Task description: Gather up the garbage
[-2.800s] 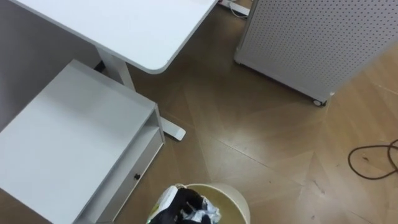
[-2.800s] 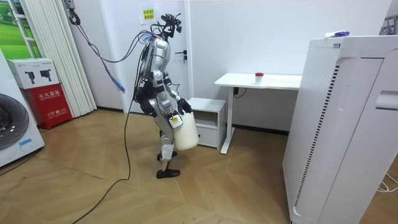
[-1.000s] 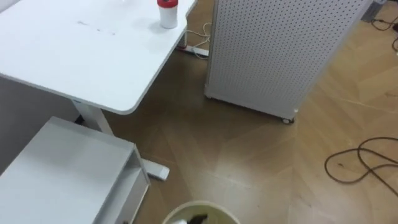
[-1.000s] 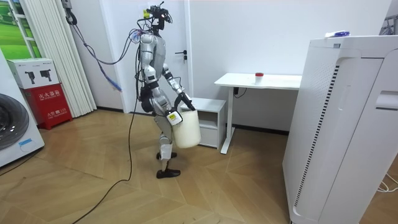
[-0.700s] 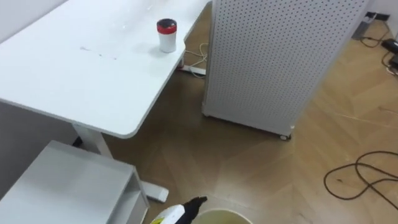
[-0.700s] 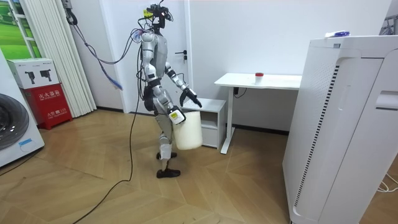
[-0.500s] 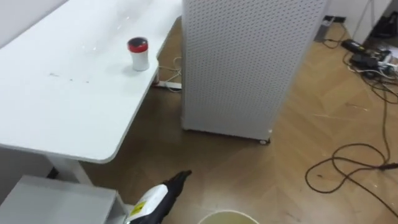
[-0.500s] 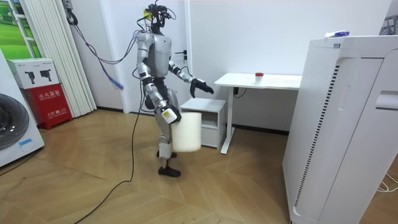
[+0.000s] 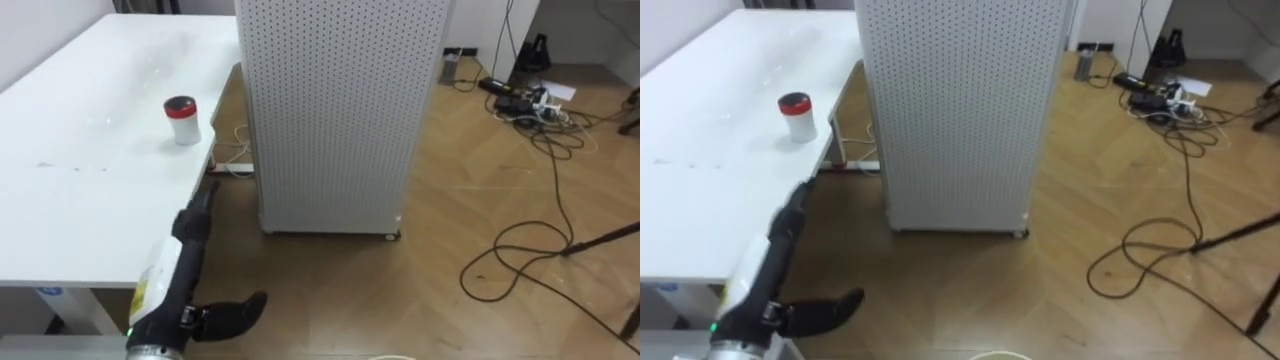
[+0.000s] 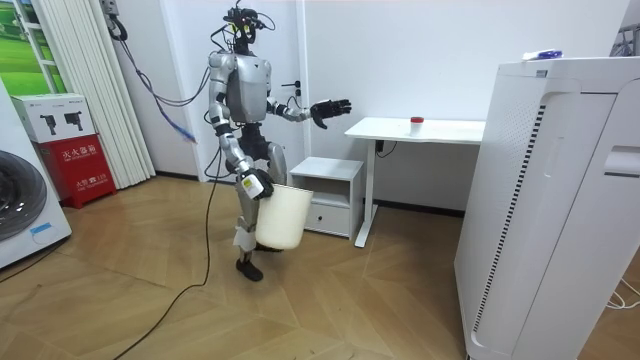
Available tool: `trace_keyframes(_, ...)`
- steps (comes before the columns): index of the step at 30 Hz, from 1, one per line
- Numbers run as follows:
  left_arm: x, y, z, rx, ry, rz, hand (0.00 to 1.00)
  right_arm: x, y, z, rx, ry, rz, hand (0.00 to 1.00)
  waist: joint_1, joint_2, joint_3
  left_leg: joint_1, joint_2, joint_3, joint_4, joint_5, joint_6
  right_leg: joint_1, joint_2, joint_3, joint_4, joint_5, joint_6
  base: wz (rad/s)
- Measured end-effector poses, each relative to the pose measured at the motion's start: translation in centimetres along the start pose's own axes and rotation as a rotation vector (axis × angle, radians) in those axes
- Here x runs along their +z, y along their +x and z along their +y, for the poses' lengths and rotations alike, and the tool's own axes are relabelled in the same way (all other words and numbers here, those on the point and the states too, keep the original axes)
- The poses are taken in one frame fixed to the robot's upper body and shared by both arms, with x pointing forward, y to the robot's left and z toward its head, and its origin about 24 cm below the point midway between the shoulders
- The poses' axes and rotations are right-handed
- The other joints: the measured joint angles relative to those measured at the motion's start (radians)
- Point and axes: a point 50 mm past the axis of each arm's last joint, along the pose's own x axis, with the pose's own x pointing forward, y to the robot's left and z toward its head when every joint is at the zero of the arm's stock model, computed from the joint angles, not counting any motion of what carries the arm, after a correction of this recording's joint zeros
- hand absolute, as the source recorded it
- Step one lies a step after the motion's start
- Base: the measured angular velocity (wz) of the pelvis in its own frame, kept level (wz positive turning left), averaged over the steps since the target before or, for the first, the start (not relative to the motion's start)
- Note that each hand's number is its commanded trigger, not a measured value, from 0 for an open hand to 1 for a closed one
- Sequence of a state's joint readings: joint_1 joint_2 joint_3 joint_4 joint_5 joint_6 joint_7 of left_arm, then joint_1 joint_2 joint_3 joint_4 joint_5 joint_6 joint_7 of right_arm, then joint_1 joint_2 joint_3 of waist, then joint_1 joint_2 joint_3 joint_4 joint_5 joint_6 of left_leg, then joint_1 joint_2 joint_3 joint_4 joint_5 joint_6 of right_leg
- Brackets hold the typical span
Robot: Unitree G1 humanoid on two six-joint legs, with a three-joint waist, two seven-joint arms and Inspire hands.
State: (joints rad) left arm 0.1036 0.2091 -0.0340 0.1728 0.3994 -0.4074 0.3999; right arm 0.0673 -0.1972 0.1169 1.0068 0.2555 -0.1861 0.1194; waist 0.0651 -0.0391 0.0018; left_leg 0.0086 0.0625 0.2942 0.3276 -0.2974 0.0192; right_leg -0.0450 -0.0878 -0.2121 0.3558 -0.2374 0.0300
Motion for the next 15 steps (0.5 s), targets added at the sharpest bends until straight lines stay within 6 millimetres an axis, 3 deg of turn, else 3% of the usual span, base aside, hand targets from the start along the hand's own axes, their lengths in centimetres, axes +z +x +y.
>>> trace_keyframes(4, 0.6, 0.4, 1.3, 0.132, -0.03, -0.02, 0.0, -0.4, -0.2, -0.1, -0.022, 0.011, 0.007, 1.0, -0.03, -0.013, 0.009, 0.001, -0.001, -0.02, -0.001, 0.001, -0.001, 0.014, 0.005, -0.014, -0.014, 0.003, -0.004, 0.11)
trace_keyframes(11, 0.9, 0.1, 3.3, 0.289, -0.079, -0.023, 0.0, -0.3, -0.2, -0.4, -0.026, 0.006, 0.006, 1.0, -0.02, -0.017, 0.0037, 0.021, -0.002, -0.026, -0.018, 0.003, -0.003, 0.011, 0.015, -0.008, -0.024, 0.006, -0.007, -0.07)
trace_keyframes(15, 1.5, 0.3, 3.8, 0.333, -0.114, -0.042, 0.0, -0.5, -0.3, -0.3, -0.016, 0.004, 0.01, 1.0, -0.005, -0.002, 0.0008, 0.02, -0.005, -0.094, -0.017, 0.003, -0.004, 0.043, 0.025, -0.01, -0.069, 0.022, -0.008, -0.03)
